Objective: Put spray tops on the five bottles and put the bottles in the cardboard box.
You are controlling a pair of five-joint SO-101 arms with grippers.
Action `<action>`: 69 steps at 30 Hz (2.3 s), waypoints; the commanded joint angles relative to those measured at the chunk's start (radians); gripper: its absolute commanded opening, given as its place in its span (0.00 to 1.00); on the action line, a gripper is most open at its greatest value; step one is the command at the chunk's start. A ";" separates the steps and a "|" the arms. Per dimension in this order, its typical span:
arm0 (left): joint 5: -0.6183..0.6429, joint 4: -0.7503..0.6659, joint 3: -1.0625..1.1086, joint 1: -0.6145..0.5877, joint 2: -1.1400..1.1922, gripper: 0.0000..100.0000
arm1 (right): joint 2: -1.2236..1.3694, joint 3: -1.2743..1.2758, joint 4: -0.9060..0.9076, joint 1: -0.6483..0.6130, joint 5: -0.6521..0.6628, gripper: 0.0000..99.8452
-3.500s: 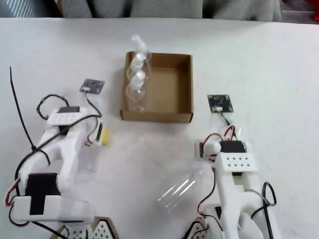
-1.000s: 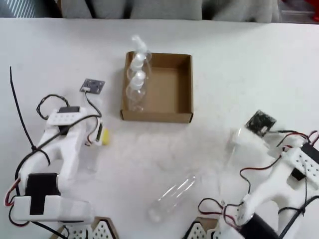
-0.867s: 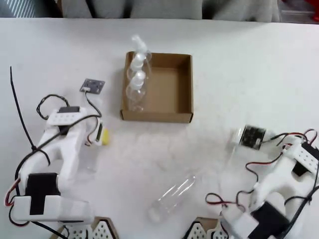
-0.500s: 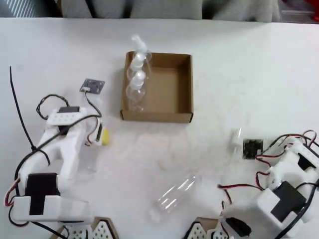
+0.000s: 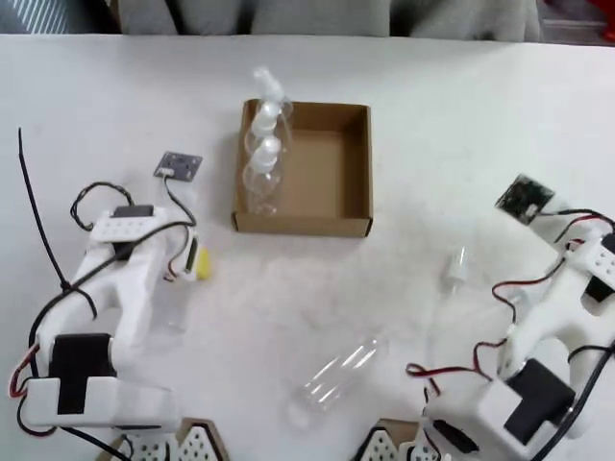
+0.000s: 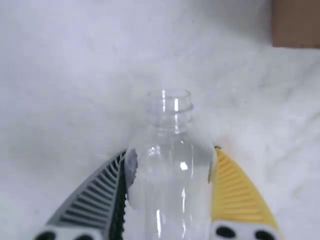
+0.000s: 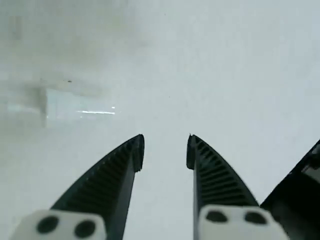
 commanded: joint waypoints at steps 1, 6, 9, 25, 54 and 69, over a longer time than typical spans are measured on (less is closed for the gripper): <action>-0.012 -0.009 0.008 -0.013 -0.039 0.04 | -0.142 -0.072 0.246 0.015 -0.302 0.11; -0.012 -0.009 0.008 -0.012 -0.039 0.04 | -0.208 -0.068 0.417 0.120 -0.746 0.11; -0.012 -0.009 0.008 -0.012 -0.039 0.04 | -0.219 -0.068 0.463 0.223 -0.959 0.11; -0.006 -0.015 0.008 0.002 -0.041 0.04 | -0.291 0.158 0.544 0.325 -1.255 0.11; -0.008 -0.017 0.009 0.036 -0.041 0.02 | -0.446 0.338 0.246 -0.054 -1.723 0.26; -0.012 -0.017 0.009 0.036 -0.041 0.02 | 0.226 -0.201 0.341 -0.094 -1.941 0.25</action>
